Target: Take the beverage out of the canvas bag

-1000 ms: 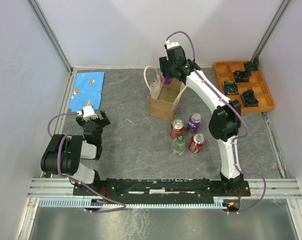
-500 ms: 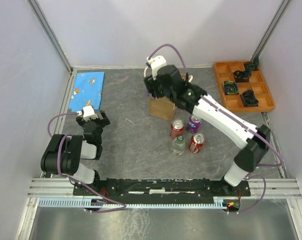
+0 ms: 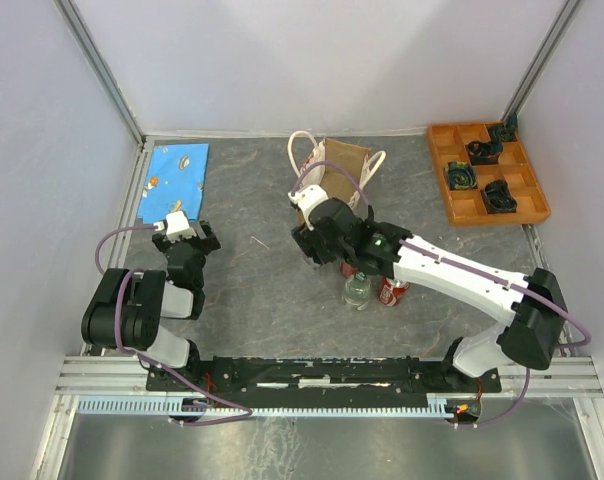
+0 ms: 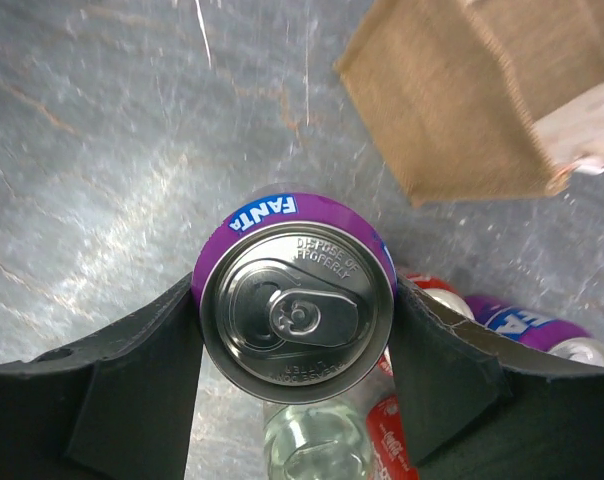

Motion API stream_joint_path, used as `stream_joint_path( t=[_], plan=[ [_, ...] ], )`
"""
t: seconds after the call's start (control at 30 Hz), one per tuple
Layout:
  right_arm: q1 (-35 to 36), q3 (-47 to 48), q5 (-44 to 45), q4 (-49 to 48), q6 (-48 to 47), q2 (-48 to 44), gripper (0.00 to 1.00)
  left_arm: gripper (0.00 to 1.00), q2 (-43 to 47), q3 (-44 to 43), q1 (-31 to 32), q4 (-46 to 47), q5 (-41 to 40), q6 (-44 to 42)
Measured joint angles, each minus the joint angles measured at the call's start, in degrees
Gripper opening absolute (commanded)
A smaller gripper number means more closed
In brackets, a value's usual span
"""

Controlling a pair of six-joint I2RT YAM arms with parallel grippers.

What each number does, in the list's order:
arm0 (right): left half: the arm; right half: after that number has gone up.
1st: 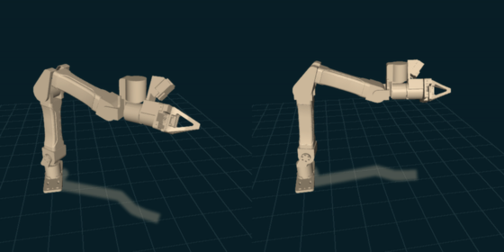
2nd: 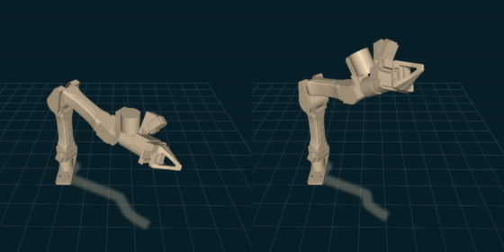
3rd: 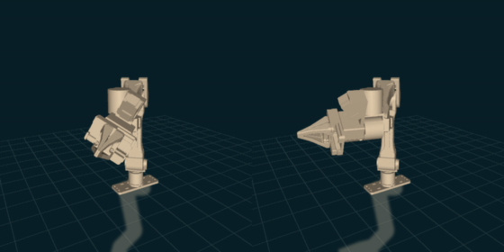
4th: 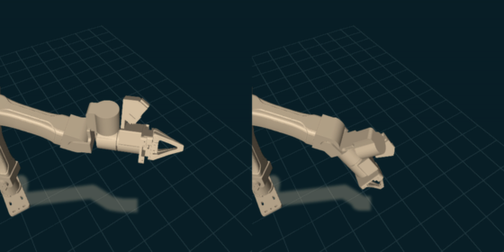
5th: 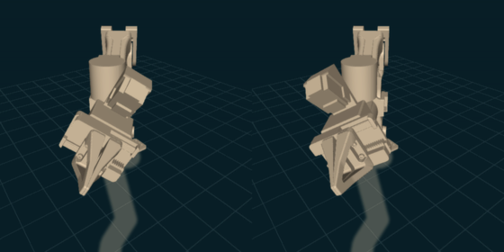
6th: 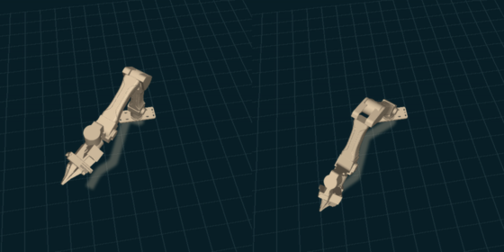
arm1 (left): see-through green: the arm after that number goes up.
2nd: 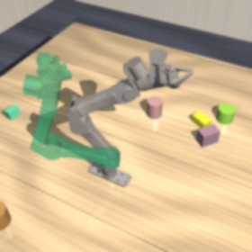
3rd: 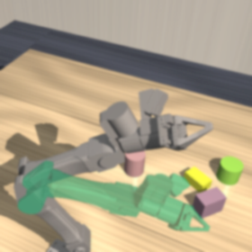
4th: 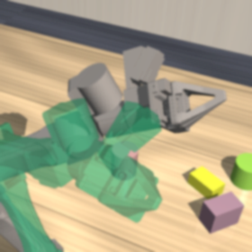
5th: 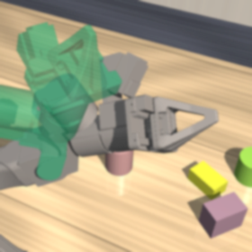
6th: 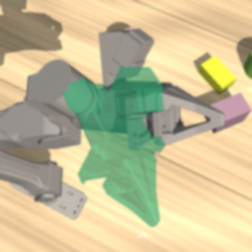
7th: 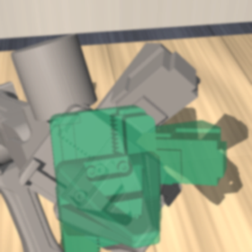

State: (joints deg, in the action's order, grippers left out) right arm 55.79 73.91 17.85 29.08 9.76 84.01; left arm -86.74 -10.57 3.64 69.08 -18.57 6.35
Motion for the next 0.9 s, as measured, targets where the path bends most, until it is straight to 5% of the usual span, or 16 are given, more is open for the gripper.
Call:
stream_joint_path(
  t=[0.9],
  plan=[
    [1.97,-10.84,-2.91,-7.61,5.22,8.74,0.02,0.99,0.00,0.00,0.33,0.00,-0.50,0.00]
  ],
)
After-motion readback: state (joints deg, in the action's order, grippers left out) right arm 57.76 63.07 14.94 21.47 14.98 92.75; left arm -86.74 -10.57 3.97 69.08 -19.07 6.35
